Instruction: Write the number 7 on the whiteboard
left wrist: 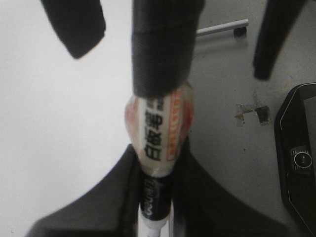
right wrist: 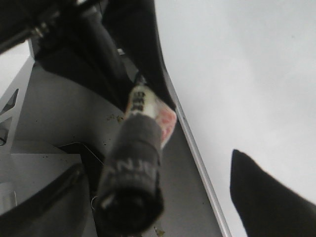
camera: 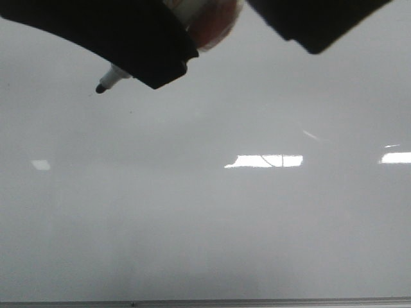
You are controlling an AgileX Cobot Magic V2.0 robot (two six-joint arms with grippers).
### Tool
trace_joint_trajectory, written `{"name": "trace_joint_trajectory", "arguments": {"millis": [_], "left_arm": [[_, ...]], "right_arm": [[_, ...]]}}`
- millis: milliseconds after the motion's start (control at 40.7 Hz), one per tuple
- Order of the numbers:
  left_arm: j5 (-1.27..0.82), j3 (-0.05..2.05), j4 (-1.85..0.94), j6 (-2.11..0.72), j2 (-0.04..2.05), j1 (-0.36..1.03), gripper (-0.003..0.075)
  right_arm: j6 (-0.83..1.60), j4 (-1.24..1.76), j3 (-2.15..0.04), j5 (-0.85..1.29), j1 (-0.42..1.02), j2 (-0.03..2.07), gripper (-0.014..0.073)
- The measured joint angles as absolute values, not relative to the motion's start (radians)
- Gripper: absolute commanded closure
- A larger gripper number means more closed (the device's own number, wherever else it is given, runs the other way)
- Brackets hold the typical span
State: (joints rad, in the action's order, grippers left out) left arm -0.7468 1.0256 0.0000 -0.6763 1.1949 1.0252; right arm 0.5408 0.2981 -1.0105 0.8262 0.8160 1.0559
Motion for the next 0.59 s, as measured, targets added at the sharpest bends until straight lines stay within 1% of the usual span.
{"name": "trace_joint_trajectory", "arguments": {"millis": [49,98,196,270,319,368,393,418,442,540,565,589], "left_arm": [[-0.743,1.026,0.0,-0.676,1.195,1.025,0.0741],[-0.741,1.026,0.0,-0.676,1.195,1.025,0.0741],[-0.733,1.026,0.0,-0.676,1.195,1.025,0.0741],[-0.731,1.026,0.0,-0.678,1.195,1.026,0.0741],[-0.736,1.026,-0.005,-0.678,1.195,1.028,0.074],[-0.738,1.026,-0.015,-0.671,1.195,1.03,0.0727],[-0.738,1.026,-0.015,-0.669,1.195,1.03,0.0701],[-0.74,1.026,-0.015,-0.667,1.195,1.03,0.0659],[-0.742,1.026,-0.015,-0.665,1.195,1.03,0.0604],[-0.747,1.026,-0.015,-0.642,1.195,1.03,0.0344],[-0.747,1.026,-0.012,-0.626,1.195,1.03,0.0302],[-0.747,1.026,-0.008,-0.611,1.193,1.03,0.0282]], "right_arm": [[0.547,0.303,-1.031,0.827,0.825,1.075,0.0013],[0.561,0.317,-1.048,0.833,0.825,1.087,0.0074],[0.603,0.371,-1.057,0.843,0.825,1.09,0.0287],[0.617,0.389,-1.059,0.852,0.825,1.09,0.0421],[0.62,0.387,-1.059,0.854,0.825,1.09,0.0526],[0.62,0.381,-1.059,0.854,0.825,1.09,0.0631],[0.62,0.381,-1.059,0.854,0.825,1.09,0.0669],[0.62,0.381,-1.059,0.854,0.825,1.09,0.0657],[0.62,0.381,-1.059,0.854,0.825,1.09,0.0661],[0.62,0.381,-1.059,0.856,0.825,1.09,0.0662],[0.62,0.383,-1.059,0.862,0.823,1.09,0.0662],[0.621,0.388,-1.059,0.865,0.815,1.092,0.0662]]}}
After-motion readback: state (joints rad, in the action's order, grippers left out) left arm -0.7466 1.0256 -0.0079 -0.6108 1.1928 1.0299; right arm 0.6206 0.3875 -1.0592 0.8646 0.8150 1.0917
